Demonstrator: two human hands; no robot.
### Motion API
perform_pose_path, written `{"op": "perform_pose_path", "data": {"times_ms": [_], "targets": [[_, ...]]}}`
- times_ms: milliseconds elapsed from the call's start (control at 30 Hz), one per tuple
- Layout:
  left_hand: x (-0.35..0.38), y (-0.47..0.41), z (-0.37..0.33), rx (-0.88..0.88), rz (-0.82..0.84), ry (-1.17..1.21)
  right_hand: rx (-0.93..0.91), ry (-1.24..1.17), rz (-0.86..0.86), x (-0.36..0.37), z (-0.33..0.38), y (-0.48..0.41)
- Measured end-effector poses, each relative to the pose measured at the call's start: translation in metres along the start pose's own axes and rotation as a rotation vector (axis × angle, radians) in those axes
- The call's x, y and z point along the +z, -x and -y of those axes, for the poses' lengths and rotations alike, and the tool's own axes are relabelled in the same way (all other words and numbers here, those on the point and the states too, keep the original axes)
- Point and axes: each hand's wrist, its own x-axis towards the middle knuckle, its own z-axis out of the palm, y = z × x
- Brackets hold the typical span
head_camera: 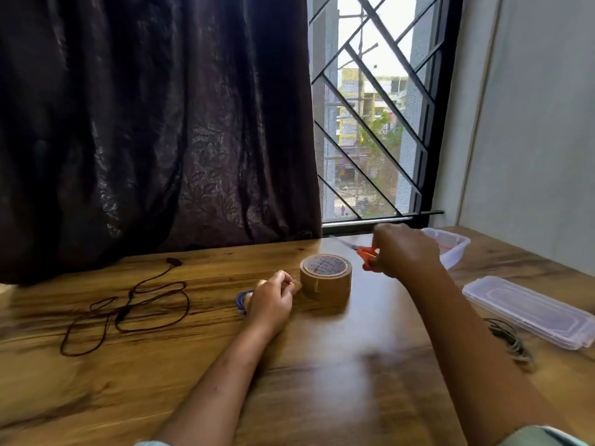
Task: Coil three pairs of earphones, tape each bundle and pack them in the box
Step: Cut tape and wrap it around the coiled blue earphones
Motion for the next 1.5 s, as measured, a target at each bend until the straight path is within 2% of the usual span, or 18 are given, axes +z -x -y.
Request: {"op": "perform_pose_path", "data": {"times_ms": [100, 200, 400, 533, 633, 733, 833, 967, 1033, 1133, 1167, 1267, 1333, 1400, 1500], "targets": [[-0.002, 0.001, -0.002, 0.025, -0.012, 0.003, 0.181, -0.138, 0.026, 0.032, -0.015, -0.003], [-0.004, 0.003, -0.003, 0.043, -0.055, -0.079, 0.260, -0.186, 0.040, 0.054, -0.021, -0.005], [-0.005, 0.005, -0.006, 0.107, -0.110, -0.090, 0.234, -0.172, 0.126, 0.077, -0.015, -0.010], [-0.007, 0.006, -0.006, 0.120, -0.144, -0.074, 0.049, -0.200, 0.052, 0.070, 0.005, -0.016], [-0.008, 0.007, -0.006, 0.131, -0.158, -0.050, -0.066, -0.318, 0.180, 0.067, 0.023, -0.022], [-0.008, 0.006, -0.004, 0.141, -0.161, -0.002, -0.080, -0.257, 0.257, 0.063, 0.030, -0.027], [-0.007, 0.004, -0.003, 0.154, -0.166, 0.026, -0.021, -0.207, 0.227, 0.061, 0.032, -0.026], [-0.004, 0.003, -0.001, 0.199, -0.166, 0.111, 0.042, -0.090, 0.069, 0.068, 0.034, -0.016], [-0.003, 0.003, -0.001, 0.222, -0.175, 0.144, 0.011, -0.201, -0.009, 0.068, 0.036, -0.014], [-0.002, 0.003, 0.000, 0.265, -0.215, 0.179, -0.066, -0.661, -0.094, 0.072, 0.047, -0.015], [-0.001, 0.002, 0.001, 0.272, -0.224, 0.183, -0.055, -0.846, -0.040, 0.075, 0.053, -0.015], [-0.002, 0.002, 0.004, 0.270, -0.258, 0.183, 0.030, -1.285, 0.309, 0.081, 0.061, -0.013], [-0.003, 0.001, 0.004, 0.259, -0.275, 0.170, 0.022, -1.411, 0.425, 0.084, 0.061, -0.012], [-0.003, 0.001, 0.005, 0.253, -0.280, 0.166, -0.011, -1.440, 0.410, 0.085, 0.060, -0.012], [-0.003, 0.002, 0.005, 0.265, -0.270, 0.142, 0.032, -1.427, 0.363, 0.091, 0.061, -0.015]]}}
